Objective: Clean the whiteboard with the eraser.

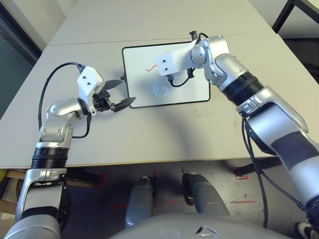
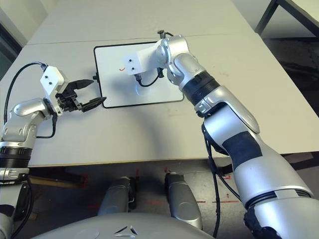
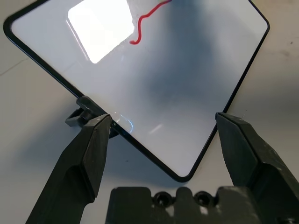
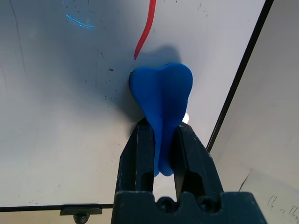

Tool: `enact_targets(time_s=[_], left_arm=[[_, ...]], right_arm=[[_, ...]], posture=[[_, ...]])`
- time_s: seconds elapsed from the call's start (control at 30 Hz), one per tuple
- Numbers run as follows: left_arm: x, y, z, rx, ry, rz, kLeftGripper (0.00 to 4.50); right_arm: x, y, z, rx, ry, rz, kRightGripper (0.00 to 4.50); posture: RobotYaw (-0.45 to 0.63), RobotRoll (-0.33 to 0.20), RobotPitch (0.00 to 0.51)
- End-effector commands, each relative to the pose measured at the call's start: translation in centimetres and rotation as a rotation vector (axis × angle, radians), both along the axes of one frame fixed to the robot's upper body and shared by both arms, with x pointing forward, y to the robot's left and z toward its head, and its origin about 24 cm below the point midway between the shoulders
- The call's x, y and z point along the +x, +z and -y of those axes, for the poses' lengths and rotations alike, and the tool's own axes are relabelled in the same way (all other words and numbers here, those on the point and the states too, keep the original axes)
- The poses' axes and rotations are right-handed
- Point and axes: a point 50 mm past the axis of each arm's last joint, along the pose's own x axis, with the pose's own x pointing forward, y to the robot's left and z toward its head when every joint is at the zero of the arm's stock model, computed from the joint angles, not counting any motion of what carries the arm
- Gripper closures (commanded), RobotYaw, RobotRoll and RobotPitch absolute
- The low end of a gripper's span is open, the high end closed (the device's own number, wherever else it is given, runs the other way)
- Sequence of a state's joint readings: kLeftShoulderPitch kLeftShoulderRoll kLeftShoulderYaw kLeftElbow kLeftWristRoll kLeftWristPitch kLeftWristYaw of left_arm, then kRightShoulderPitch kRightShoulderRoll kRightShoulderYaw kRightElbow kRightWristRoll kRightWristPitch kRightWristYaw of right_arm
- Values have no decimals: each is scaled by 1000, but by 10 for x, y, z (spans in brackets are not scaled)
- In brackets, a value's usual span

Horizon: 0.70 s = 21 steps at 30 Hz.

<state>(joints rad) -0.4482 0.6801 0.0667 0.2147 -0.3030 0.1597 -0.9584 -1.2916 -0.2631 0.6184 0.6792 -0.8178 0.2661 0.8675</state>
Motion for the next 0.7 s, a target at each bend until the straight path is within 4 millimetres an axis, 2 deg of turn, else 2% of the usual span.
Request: enact_targets(time_s=[0.03, 0.7], left_arm=[[1, -2, -1, 21, -3, -7, 0], [8, -6, 2, 18, 4, 2, 0]], right_arm=[[1, -2, -2, -19, 4, -5, 4117], [8, -16, 0, -64, -15, -16, 4117]], posture=[[-65, 0, 128], [-58, 0, 122]])
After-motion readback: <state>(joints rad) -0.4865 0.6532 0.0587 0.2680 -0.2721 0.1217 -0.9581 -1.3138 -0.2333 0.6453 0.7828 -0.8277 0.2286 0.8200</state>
